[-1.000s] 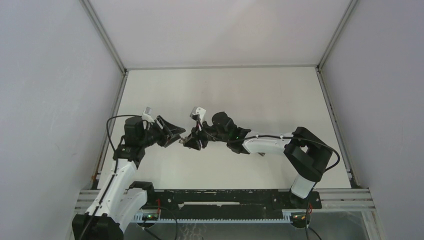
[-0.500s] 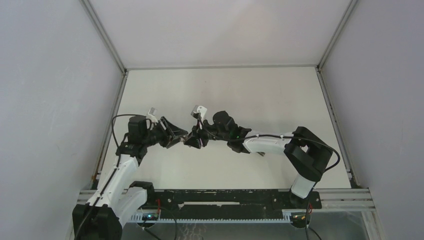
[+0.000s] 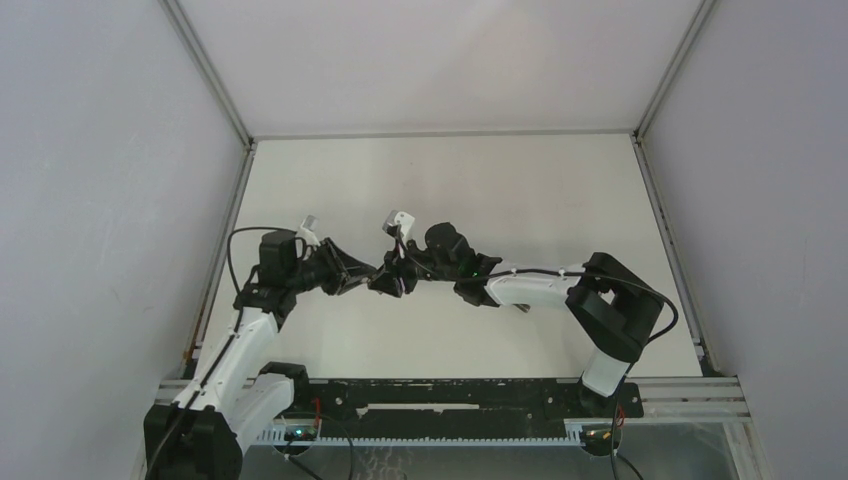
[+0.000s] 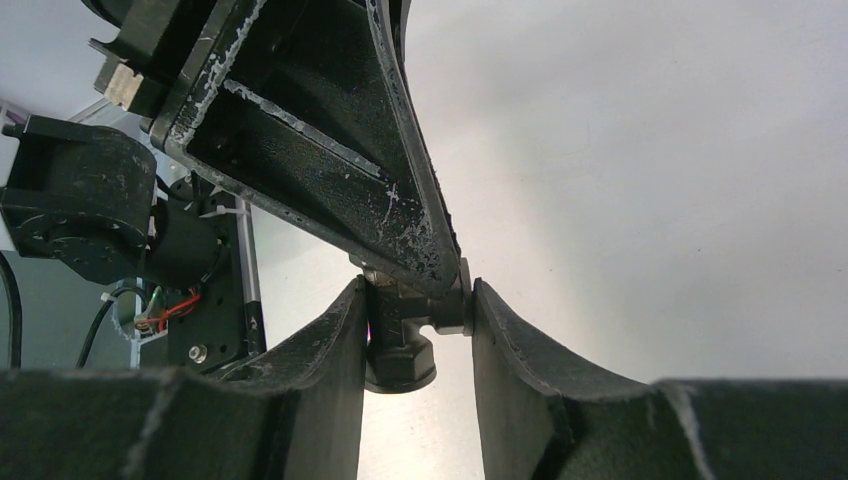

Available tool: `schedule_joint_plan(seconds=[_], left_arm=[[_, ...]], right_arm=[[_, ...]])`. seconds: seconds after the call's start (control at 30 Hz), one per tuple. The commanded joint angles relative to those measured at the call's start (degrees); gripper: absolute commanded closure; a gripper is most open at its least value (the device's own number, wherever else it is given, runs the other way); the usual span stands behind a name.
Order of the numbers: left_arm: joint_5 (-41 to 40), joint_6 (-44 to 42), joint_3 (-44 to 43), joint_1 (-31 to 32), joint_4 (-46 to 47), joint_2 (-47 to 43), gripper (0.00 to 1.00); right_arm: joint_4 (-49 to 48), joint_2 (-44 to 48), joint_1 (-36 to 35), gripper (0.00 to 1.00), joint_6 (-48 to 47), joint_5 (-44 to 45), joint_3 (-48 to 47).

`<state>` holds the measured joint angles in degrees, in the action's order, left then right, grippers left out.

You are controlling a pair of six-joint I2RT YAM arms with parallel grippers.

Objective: Install the water faucets

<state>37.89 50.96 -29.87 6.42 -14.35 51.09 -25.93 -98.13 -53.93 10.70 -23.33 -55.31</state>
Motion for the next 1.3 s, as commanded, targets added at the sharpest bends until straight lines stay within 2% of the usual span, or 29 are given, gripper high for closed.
schedule_joint_plan(seconds=[0.0,0.1,0.17,0.27,0.43,0.57,0.67,0.83,1.03,1.27], left_arm=[[0.52,-0.41,-0.41,0.27,1.12,-0.79,0.79],[-0.52,-1.22,-1.66,0.40,0.09,-1.18,0.90],[-3.88,-4.06,-4.27,0.55,-4.46,-1.18,0.99],[-7.73,-7.59,-8.02,1.28,-9.85,-0.29,1.00],[-11.56,-7.98,-10.57,4.44,-8.89,2.62,1.00],[-21.57,-11.06,-14.25,11.46,-8.69,6.14,1.00],[-32.41,-14.27,-17.64,19.02,-7.78,10.68,1.00],[-42.11,-15.58,-19.96,26.44,1.15,18.61,1.00],[-49.58,-19.15,-22.00,34.24,12.48,27.60,1.00],[-61.43,-22.13,-25.67,40.45,14.88,38.48,1.00]], right_arm=[[-3.31,0.22,0.56,0.57,1.11,1.20,-0.41],[-2.62,0.27,0.75,0.54,2.67,3.22,-0.41],[-1.14,0.69,0.99,0.50,3.66,5.38,-0.41],[1.07,1.28,1.21,0.44,3.67,6.01,-0.39],[5.16,2.56,1.57,0.27,3.99,7.60,-0.41],[13.01,6.98,3.42,0.26,4.57,8.06,0.33],[17.82,14.59,7.56,0.25,6.87,12.45,5.34],[28.33,28.14,17.82,0.22,11.79,26.60,12.63],[38.13,43.33,30.37,0.22,14.44,26.57,17.41],[42.20,51.73,35.62,0.22,15.17,24.91,19.36]])
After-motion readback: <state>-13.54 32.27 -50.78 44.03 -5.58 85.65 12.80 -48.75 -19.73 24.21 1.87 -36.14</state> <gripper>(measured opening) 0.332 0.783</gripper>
